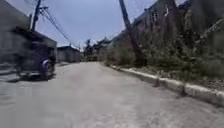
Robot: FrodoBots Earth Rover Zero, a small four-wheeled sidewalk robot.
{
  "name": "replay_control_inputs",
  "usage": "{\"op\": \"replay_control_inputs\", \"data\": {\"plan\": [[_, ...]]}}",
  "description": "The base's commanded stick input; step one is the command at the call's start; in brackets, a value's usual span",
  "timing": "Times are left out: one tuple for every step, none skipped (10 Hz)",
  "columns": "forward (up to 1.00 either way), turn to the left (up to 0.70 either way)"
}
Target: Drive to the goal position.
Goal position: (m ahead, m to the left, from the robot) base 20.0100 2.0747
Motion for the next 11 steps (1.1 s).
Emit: {"op": "replay_control_inputs", "data": {"plan": [[1.0, 0.03], [1.0, 0.03], [1.0, 0.03], [1.0, 0.03], [1.0, 0.03], [1.0, 0.03], [1.0, 0.04], [1.0, 0.43], [1.0, 0.43], [1.0, 0.1], [1.0, 0.03]]}}
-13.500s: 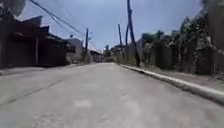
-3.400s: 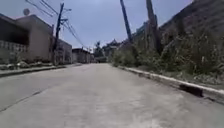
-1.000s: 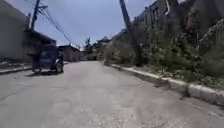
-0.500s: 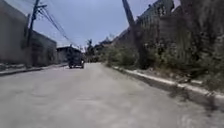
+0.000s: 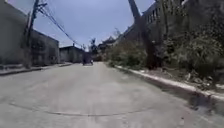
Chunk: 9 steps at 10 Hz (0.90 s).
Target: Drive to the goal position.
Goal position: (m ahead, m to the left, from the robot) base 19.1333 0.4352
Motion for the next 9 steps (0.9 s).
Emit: {"op": "replay_control_inputs", "data": {"plan": [[1.0, 0.03], [1.0, 0.03], [1.0, 0.03], [1.0, 0.03], [1.0, 0.03], [1.0, 0.03], [1.0, 0.03], [1.0, 0.03], [1.0, 0.03]]}}
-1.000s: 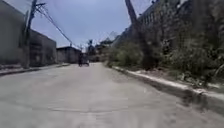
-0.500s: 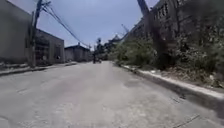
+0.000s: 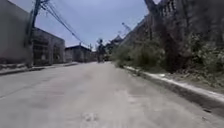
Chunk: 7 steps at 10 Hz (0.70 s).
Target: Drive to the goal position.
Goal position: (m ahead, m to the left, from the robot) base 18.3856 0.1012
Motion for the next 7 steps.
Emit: {"op": "replay_control_inputs", "data": {"plan": [[1.0, 0.03], [1.0, -0.09], [1.0, -0.37], [1.0, -0.37], [1.0, 0.03], [1.0, 0.03], [1.0, 0.03]]}}
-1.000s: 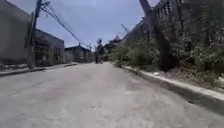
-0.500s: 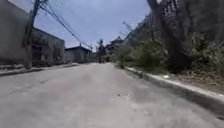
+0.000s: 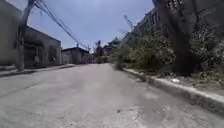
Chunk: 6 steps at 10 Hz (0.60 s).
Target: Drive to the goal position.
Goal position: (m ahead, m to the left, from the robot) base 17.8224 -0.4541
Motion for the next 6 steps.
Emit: {"op": "replay_control_inputs", "data": {"plan": [[1.0, 0.03], [1.0, 0.03], [1.0, -0.27], [1.0, -0.37], [1.0, -0.22], [1.0, 0.03]]}}
